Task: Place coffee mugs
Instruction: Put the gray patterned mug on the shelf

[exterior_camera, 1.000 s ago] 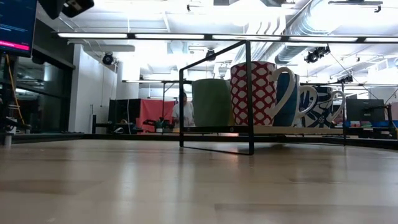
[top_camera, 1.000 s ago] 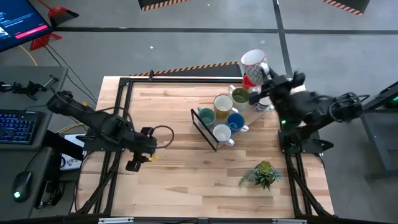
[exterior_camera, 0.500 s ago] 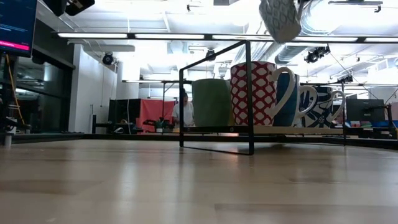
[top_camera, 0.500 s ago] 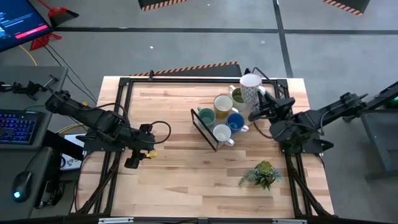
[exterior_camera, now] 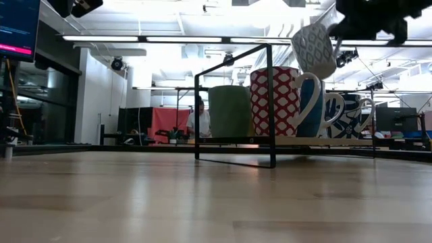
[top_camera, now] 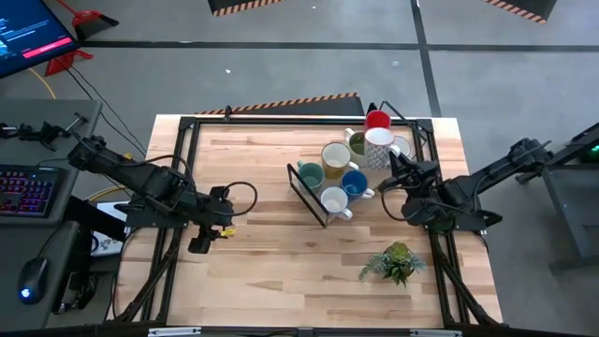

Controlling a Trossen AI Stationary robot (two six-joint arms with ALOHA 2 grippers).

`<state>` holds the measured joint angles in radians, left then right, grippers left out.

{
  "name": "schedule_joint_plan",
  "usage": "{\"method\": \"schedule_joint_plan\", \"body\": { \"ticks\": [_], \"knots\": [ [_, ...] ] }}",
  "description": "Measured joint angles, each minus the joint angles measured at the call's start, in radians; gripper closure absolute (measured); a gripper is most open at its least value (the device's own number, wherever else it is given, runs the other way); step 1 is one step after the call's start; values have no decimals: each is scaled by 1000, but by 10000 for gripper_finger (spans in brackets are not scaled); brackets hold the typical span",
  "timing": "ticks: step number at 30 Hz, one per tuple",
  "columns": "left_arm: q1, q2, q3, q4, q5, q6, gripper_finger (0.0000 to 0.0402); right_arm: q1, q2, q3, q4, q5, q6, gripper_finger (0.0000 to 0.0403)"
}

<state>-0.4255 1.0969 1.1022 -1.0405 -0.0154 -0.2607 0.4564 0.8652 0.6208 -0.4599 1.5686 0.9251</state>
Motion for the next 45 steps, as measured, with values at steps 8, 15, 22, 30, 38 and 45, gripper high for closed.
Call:
{"method": "schedule_joint_plan", "body": {
  "ticks": [8,15,22,30,38,45],
  "knots": [
    [0,0,0,1,-13,0,225,9,-23,-90,8,-10,70,377],
    [0,0,0,6,-19,0,225,9,-21,-121,-1,-27,72,377],
    [0,0,0,7,-19,0,225,42,-21,-220,-1,-29,154,377],
    [0,0,0,7,-20,1,225,68,-21,-301,5,-15,223,377],
    [0,0,0,6,-27,1,225,68,-20,-407,71,-14,280,377],
    [0,0,1,6,-37,2,225,68,-20,-472,216,-36,224,377]
  ]
}}
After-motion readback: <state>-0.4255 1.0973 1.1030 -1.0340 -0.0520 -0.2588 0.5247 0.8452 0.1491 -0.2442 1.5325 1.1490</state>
